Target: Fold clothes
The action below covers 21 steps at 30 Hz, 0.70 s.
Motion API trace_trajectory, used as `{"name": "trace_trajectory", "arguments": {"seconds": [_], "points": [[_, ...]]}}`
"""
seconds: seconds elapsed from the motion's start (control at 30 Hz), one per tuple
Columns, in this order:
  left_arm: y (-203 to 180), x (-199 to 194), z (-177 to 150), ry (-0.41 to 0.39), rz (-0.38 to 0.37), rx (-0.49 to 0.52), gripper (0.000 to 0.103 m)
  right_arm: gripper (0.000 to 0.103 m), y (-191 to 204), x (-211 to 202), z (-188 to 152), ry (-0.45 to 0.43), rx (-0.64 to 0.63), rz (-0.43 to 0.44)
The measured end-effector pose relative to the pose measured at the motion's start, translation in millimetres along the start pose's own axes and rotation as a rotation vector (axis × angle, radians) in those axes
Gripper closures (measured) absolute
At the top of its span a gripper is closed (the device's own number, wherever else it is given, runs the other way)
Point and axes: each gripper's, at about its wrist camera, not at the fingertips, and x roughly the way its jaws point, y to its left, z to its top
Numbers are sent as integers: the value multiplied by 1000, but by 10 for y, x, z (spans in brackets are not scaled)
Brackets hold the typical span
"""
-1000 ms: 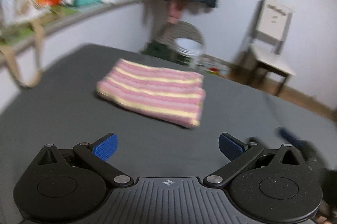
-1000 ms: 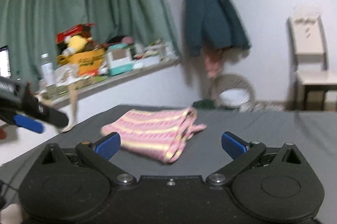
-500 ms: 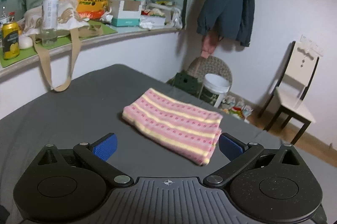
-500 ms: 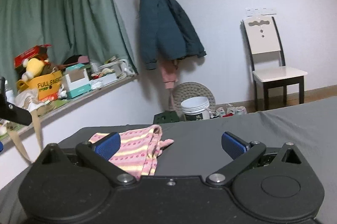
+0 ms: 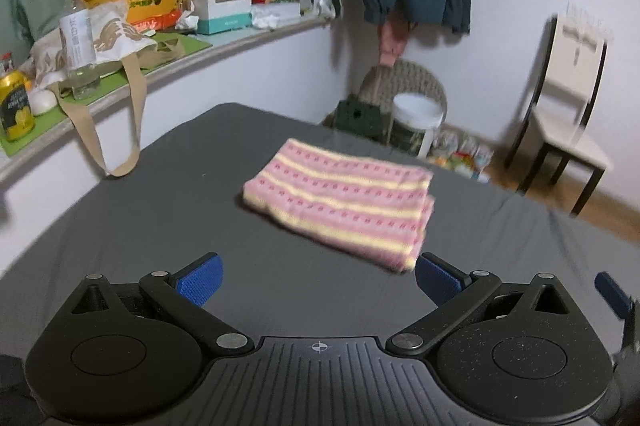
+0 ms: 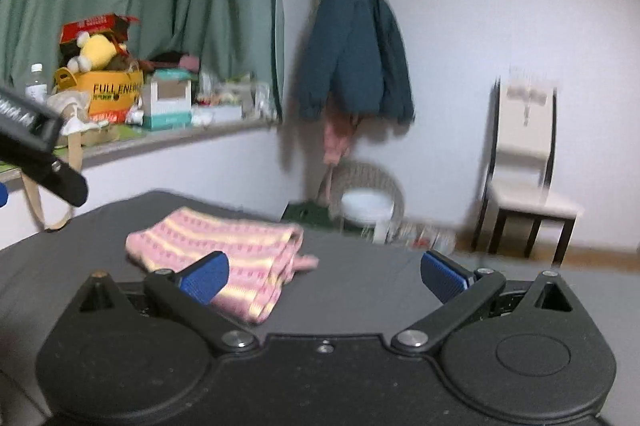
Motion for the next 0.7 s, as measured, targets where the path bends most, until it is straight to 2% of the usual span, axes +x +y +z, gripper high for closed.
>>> {"name": "trace_trajectory", "arguments": {"seconds": [0.1, 0.2, 0.3, 0.5, 0.7], "points": [[-32, 6, 3, 4, 61, 63, 0, 0, -44, 122, -32, 114, 67, 5], [-2, -39, -16, -8, 4, 47, 0, 0, -46, 208, -64, 185, 68, 5], [-51, -38, -49, -12, -4, 81, 0, 0, -42, 239, -102, 242, 63, 47], [-109, 41, -136, 37, -27, 89, 0, 0, -5, 289, -157, 328, 33, 85], [-111, 44, -180, 52, -26, 93, 0, 0, -30, 244, -165, 337, 30, 79]]}}
